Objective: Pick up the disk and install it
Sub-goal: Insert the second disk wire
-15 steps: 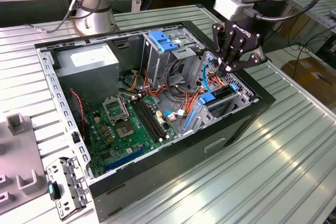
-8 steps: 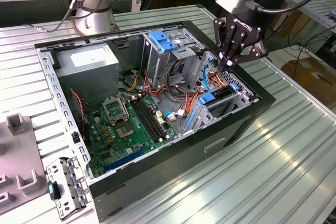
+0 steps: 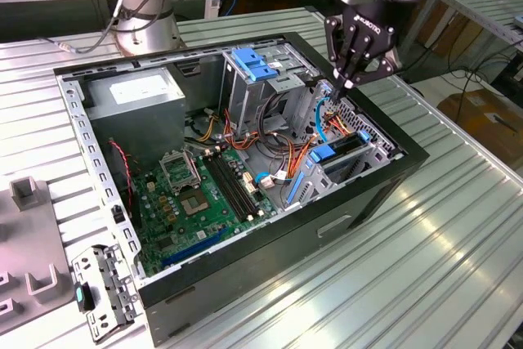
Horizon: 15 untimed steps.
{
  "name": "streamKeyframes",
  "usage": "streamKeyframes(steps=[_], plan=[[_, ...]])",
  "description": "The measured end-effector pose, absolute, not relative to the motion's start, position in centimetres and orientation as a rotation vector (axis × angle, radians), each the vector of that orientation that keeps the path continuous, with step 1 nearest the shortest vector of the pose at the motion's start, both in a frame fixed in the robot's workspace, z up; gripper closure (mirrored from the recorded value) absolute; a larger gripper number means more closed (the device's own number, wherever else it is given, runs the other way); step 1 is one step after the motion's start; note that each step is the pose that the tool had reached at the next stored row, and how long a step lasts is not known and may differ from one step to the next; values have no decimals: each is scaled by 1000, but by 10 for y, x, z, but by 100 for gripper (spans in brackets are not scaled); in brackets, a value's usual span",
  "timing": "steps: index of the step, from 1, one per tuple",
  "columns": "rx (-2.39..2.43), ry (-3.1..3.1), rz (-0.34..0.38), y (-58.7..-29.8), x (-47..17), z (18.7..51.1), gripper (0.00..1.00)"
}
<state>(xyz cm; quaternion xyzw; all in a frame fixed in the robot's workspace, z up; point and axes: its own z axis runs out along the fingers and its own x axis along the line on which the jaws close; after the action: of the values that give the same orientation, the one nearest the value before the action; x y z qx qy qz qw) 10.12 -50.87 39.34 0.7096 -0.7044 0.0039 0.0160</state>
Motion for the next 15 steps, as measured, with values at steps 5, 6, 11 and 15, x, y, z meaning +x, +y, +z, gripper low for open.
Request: streamKeyframes(steps=[5, 6, 11, 15], plan=[[2192, -2177, 43, -493, 103, 395, 89], [2184, -2170, 58, -491, 103, 394, 89], [2158, -2144, 111, -478, 103, 390, 83], [2151, -2138, 123, -473, 103, 384, 76]])
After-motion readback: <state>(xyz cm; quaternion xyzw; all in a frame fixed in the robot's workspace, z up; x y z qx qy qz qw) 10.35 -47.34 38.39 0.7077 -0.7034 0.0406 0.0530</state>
